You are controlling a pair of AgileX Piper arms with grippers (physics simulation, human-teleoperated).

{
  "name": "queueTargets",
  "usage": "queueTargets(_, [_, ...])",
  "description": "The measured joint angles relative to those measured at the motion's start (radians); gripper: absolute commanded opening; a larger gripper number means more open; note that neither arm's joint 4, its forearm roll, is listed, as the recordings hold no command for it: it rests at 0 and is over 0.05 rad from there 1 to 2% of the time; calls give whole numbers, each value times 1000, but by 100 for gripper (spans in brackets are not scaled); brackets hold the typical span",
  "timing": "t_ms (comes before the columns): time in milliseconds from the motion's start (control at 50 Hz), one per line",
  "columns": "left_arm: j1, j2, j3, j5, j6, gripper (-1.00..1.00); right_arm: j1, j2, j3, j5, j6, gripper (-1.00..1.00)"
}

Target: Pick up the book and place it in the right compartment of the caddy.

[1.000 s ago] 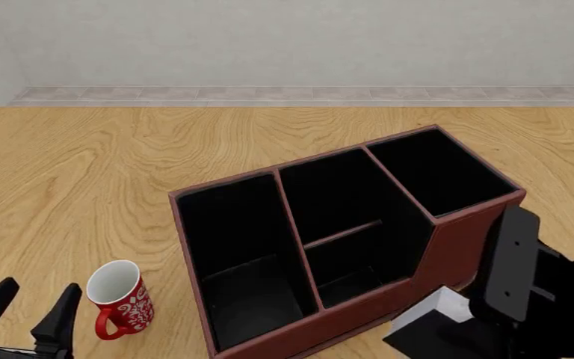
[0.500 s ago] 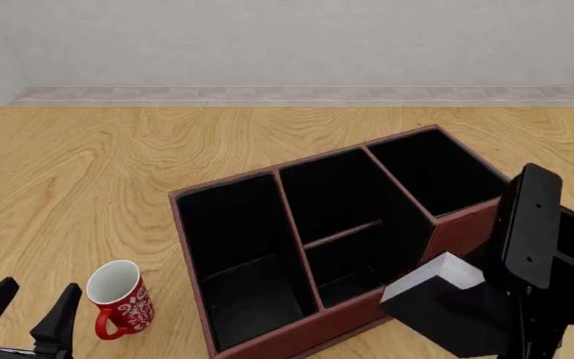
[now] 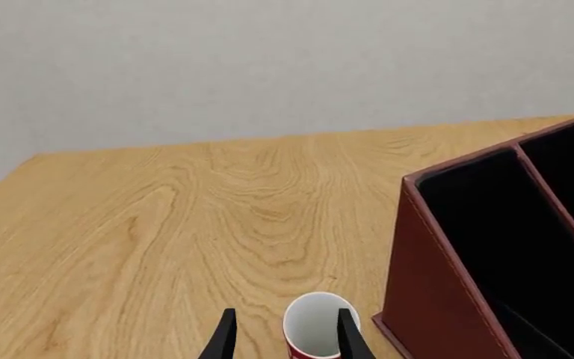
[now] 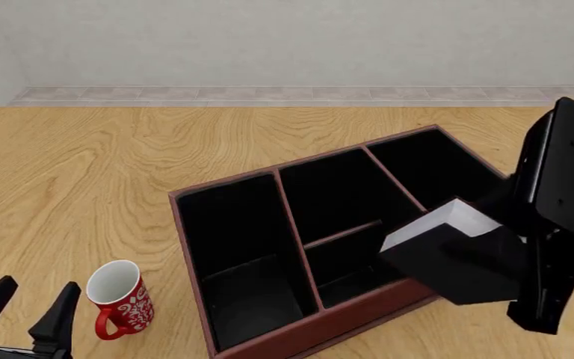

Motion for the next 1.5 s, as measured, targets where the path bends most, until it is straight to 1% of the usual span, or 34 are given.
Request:
queueTargets(740, [-3,2,5,2,-2,100,-65,41,-185,0,-73,-100])
queueTargets(1160, [-7,-3,6,14,0,100,-104,86,-313,0,-106,-100])
queueTargets(1300, [-7,-5,6,18,-1,100,-140,105,-363,0,-102,-100])
queueTargets(1500, [-8,-7,7,27,0,100,-192,134,-430,0,-81,-100])
